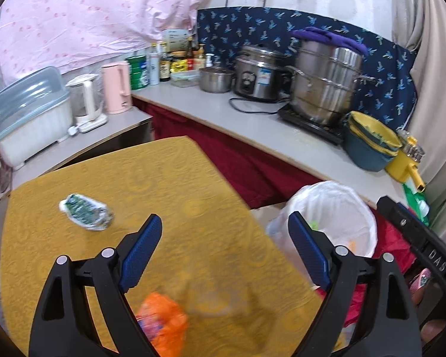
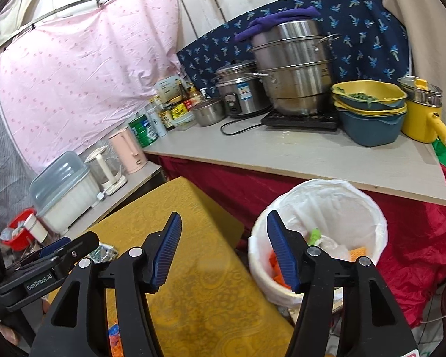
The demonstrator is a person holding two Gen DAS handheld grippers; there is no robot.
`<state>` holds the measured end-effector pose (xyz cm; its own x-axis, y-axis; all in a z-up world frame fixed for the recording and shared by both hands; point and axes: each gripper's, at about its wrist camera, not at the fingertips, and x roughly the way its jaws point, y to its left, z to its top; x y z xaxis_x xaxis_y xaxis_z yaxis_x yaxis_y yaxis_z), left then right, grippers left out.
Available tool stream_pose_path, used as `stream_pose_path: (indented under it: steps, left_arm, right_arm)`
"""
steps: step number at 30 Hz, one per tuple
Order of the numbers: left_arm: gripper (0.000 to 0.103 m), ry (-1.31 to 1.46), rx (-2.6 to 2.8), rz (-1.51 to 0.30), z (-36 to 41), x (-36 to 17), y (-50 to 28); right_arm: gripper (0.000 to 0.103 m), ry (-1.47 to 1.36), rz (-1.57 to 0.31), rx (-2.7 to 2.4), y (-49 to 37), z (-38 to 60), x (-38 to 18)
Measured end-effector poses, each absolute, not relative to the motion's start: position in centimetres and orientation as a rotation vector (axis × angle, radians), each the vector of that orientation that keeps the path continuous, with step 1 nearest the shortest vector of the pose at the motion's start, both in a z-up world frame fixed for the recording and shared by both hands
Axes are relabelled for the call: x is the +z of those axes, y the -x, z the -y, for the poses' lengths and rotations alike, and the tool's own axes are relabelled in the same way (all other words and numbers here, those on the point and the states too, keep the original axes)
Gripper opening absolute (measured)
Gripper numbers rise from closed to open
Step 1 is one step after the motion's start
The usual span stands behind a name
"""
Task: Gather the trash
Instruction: 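Move both grippers back over the table toward the orange snack bag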
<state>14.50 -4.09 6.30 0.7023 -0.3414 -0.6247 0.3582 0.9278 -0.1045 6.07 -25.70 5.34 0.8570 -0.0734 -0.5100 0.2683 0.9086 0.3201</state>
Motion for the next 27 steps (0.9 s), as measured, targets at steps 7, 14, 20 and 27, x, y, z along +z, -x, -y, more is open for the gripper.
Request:
stream_pose_path:
  steps: [7, 14, 20, 27]
  left_arm:
    - [0.086, -0.032, -0.293, -0.712, -2.2, 4.9, -13.6]
    - [0.087, -0.025, -0.234, -0.771, -7.4, 2.1, -11.7]
    - [0.088, -0.025, -0.205, -0.834, -9.9, -1.0, -10.1]
    - [0.088, 0.002, -0.146, -0.891, -12.8, -3.9, -8.9]
  right_arm:
    - [0.058, -0.357, -0.569, -0.087, -6.8, 20.2, 4.2]
    - [0.058, -0.335, -0.616, -0.011, -7.1, 15.6, 2.8]
    - [0.058, -0.32, -0.679, 0.035, -7.0, 12.6, 0.6]
    - [0.058, -0.316, -0.83, 0.1, -6.9, 8.7, -5.0]
